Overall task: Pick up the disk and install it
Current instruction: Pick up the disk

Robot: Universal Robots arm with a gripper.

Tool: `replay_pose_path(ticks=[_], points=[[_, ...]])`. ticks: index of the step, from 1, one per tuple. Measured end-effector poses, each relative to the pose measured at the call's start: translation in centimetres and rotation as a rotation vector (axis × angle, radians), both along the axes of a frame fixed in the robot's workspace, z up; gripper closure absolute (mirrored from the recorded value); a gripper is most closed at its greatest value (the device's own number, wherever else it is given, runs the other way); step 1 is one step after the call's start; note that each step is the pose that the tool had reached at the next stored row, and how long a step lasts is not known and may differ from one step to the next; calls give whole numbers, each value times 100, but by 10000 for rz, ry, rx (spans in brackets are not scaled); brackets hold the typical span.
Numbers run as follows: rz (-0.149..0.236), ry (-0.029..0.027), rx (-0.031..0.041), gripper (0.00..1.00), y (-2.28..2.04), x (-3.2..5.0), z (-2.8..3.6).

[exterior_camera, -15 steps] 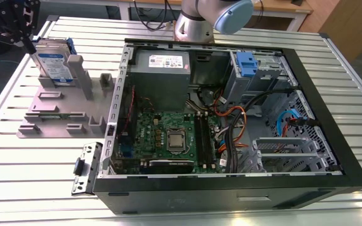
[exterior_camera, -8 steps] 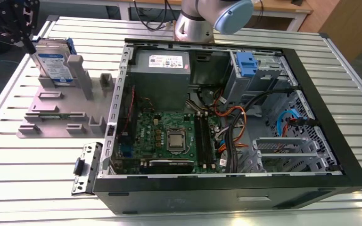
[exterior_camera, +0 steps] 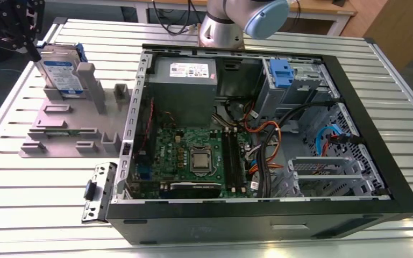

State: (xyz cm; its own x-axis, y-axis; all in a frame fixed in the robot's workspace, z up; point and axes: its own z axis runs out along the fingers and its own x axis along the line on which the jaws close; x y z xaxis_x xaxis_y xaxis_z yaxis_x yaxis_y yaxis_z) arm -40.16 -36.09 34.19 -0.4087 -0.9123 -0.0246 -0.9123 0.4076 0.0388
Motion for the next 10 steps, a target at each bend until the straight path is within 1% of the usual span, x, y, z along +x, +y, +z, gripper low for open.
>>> replay_pose_path(ticks=[10], points=[[233,-1,0,90,0,0,0]])
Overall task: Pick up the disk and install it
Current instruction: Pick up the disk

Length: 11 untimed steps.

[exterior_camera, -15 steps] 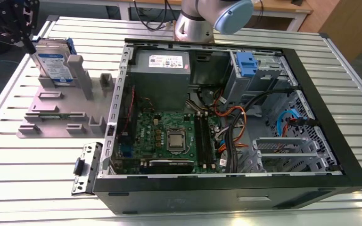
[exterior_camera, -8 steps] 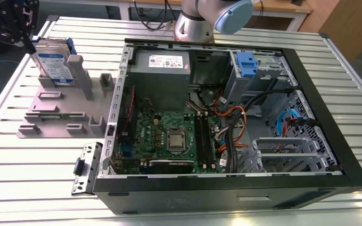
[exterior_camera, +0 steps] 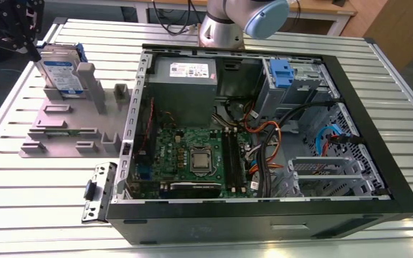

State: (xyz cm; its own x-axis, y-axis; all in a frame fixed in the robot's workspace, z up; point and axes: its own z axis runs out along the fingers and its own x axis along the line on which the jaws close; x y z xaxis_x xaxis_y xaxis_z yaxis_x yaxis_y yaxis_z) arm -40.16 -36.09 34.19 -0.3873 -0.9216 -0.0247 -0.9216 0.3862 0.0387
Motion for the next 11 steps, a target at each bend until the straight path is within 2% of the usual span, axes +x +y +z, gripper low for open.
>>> replay_pose_path(ticks=[11], points=[[248,0,0,90,0,0,0]])
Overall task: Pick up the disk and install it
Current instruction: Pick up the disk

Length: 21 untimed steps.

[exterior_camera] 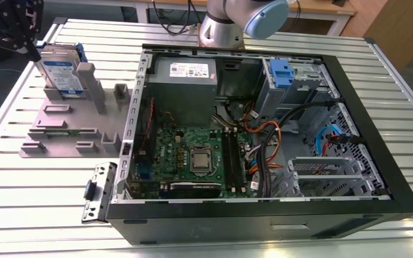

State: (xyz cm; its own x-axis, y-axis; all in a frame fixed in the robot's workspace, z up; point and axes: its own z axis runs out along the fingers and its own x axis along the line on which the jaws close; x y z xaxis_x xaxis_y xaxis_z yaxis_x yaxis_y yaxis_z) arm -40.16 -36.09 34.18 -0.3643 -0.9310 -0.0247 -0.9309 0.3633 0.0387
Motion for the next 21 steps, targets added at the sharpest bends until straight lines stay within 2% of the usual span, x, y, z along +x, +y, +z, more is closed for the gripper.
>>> replay_pose_path(ticks=[21], points=[[437,0,0,90,0,0,0]])
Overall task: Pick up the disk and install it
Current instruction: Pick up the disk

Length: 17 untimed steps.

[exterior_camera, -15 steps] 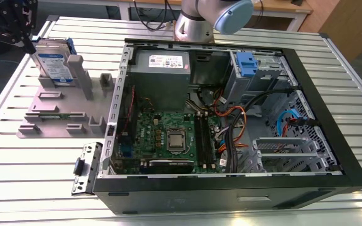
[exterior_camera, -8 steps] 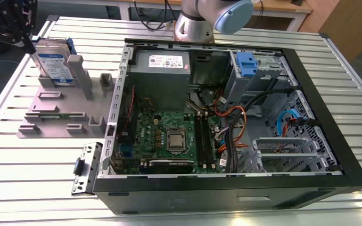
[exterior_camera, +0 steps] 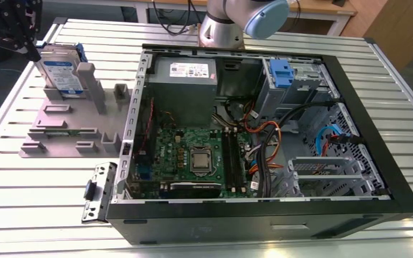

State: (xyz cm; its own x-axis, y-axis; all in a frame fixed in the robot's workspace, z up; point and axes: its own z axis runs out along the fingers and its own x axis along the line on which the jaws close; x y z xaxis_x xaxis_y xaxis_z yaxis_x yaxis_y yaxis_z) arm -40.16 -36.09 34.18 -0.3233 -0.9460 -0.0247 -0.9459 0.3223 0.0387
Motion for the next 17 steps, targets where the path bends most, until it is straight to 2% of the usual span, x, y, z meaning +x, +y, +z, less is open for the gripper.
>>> replay_pose_path(ticks=[17], points=[[332,0,0,90,0,0,0]])
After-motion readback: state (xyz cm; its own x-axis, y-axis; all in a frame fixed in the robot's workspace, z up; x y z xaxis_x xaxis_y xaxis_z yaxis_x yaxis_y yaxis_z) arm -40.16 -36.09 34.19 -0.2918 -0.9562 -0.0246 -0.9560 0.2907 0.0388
